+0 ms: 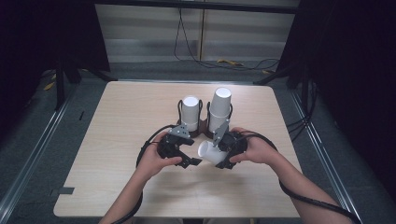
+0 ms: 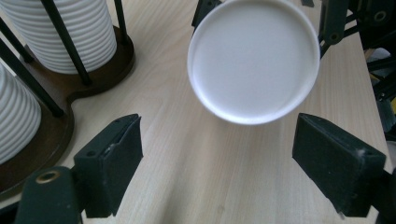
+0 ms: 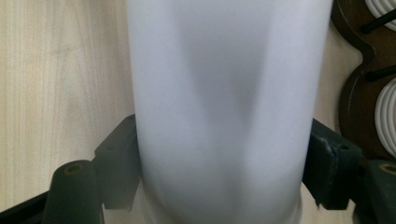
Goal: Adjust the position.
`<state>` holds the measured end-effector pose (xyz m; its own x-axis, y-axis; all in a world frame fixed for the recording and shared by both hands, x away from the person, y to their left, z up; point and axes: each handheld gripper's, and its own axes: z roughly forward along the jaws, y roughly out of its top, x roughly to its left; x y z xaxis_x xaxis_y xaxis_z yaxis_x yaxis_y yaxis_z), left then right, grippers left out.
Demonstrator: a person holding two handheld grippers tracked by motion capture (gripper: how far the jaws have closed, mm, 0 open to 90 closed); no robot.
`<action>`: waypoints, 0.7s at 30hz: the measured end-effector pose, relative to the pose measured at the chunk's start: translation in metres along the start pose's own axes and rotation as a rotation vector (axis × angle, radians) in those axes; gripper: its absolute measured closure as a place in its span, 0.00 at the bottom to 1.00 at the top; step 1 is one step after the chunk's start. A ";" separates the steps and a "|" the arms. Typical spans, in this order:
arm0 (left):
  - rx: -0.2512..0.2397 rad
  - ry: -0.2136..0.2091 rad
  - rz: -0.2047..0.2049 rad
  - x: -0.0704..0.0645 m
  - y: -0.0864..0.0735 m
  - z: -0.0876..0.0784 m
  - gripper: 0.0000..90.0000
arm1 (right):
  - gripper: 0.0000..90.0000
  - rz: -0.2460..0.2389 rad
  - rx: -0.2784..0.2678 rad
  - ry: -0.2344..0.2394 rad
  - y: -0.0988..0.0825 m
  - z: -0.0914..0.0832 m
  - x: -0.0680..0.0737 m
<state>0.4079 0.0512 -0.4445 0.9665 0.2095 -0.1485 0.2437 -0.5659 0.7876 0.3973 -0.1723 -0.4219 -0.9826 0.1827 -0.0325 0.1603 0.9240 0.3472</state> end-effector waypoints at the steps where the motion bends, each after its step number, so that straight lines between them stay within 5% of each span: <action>1: -0.004 -0.003 -0.002 -0.001 0.001 0.000 0.18 | 0.27 0.000 0.002 0.002 0.000 0.000 0.000; 21: 0.001 -0.004 0.040 -0.002 0.012 0.002 0.17 | 0.27 -0.011 -0.014 0.002 0.005 -0.002 0.002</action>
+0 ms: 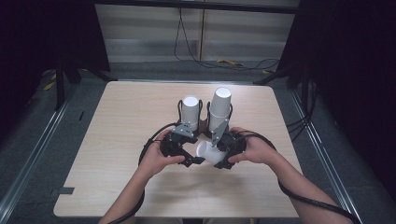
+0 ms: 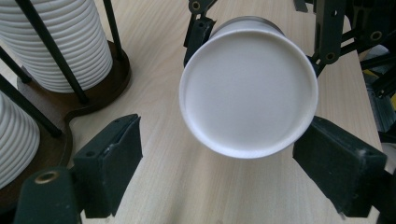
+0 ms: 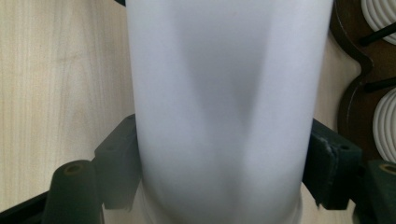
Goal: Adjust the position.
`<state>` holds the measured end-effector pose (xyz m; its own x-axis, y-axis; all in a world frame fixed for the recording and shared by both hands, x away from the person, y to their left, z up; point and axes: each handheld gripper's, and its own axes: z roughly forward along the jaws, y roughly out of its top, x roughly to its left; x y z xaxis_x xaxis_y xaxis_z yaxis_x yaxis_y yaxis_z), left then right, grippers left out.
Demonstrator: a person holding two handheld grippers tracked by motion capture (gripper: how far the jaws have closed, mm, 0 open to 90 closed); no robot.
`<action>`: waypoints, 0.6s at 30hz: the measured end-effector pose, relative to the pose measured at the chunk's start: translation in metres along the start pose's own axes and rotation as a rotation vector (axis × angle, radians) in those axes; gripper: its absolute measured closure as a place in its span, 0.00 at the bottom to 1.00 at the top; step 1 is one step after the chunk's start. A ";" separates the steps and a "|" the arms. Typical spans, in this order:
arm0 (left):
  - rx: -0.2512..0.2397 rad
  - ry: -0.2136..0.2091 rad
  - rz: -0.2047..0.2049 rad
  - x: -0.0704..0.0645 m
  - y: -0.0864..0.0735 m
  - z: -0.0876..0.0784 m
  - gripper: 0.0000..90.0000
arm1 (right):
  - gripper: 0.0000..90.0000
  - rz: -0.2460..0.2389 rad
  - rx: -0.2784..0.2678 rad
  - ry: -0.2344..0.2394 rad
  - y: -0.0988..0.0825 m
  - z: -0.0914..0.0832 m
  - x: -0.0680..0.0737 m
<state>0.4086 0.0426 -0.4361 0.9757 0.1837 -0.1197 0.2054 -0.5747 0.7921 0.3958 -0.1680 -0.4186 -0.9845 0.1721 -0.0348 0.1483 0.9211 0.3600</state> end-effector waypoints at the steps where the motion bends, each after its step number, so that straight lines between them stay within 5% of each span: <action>1: 0.003 -0.004 -0.001 0.000 0.001 0.000 0.17 | 0.27 0.000 0.000 -0.001 0.000 0.000 0.000; 18: -0.039 -0.062 -0.002 -0.004 0.010 0.011 0.17 | 0.27 -0.009 -0.003 -0.005 -0.002 -0.001 0.000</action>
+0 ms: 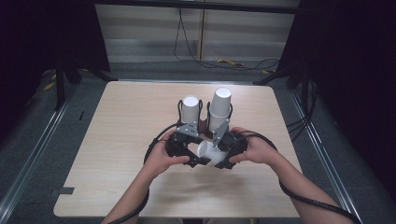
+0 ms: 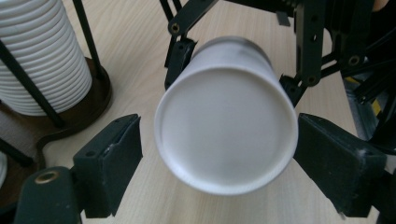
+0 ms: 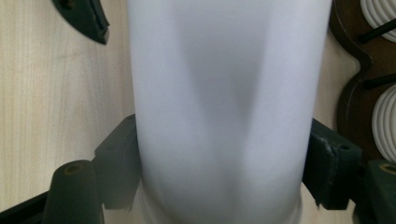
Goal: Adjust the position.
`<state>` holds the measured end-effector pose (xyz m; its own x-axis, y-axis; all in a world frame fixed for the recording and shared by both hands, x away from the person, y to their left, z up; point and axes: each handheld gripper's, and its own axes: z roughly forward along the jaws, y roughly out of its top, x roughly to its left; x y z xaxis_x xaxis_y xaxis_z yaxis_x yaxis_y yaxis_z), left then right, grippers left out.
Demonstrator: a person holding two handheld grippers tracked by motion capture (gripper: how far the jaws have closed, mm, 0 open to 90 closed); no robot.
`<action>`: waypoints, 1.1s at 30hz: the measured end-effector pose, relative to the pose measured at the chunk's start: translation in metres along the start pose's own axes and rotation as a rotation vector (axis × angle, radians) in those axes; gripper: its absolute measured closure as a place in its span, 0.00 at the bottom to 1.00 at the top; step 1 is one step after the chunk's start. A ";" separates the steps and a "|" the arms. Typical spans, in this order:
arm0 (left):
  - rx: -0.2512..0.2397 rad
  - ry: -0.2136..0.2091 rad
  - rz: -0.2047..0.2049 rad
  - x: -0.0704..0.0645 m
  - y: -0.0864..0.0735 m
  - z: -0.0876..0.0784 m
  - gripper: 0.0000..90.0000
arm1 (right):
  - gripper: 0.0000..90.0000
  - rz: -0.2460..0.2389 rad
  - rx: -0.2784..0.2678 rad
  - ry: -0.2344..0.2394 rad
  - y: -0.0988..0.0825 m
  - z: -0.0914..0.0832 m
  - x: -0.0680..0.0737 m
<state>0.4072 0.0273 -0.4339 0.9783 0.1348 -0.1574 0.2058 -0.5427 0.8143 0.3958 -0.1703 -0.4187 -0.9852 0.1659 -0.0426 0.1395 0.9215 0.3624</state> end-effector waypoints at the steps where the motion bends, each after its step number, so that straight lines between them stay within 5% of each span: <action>1: 0.000 0.001 -0.002 -0.001 0.001 0.001 0.17 | 0.27 0.000 -0.001 0.001 0.000 0.001 0.000; 33: -0.012 -0.038 0.033 0.001 0.000 0.008 0.34 | 0.27 -0.001 -0.012 0.017 0.002 0.004 0.002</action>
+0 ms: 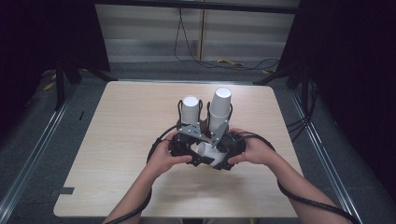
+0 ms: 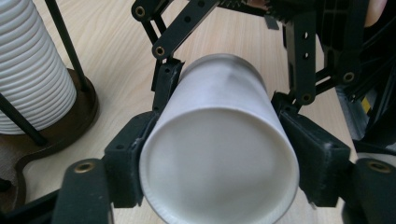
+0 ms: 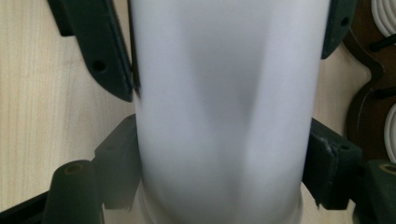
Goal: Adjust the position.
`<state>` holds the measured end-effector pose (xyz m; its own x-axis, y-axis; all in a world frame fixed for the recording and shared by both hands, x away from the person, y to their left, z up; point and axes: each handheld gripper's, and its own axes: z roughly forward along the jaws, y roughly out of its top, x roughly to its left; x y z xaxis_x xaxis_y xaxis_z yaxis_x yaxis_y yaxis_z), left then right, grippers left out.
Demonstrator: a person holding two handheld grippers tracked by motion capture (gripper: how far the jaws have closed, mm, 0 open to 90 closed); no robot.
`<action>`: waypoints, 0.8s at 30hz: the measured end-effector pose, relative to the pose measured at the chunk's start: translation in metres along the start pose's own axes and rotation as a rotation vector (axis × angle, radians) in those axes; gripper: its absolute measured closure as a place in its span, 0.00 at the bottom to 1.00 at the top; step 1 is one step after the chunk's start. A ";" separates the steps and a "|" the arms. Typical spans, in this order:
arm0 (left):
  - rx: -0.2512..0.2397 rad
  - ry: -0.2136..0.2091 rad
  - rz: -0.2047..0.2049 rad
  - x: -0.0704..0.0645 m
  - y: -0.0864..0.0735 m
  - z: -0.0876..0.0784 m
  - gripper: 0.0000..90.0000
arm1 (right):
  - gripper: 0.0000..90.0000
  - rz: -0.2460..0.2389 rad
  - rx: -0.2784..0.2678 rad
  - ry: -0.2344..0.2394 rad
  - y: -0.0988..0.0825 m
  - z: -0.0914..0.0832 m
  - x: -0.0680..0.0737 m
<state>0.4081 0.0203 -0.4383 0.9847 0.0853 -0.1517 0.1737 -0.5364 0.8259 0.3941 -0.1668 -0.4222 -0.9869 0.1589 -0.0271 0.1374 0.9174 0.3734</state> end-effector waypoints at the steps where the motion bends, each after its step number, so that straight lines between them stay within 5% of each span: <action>1: 0.006 -0.001 0.001 0.000 0.000 0.000 0.34 | 0.27 -0.003 -0.001 0.002 0.000 0.000 0.000; 24: -0.001 -0.014 0.008 0.000 0.005 -0.005 0.35 | 0.23 -0.006 -0.080 -0.018 -0.009 -0.002 -0.003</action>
<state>0.4093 0.0218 -0.4319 0.9859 0.0687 -0.1525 0.1654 -0.5360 0.8279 0.3956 -0.1764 -0.4231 -0.9860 0.1605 -0.0457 0.1236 0.8866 0.4458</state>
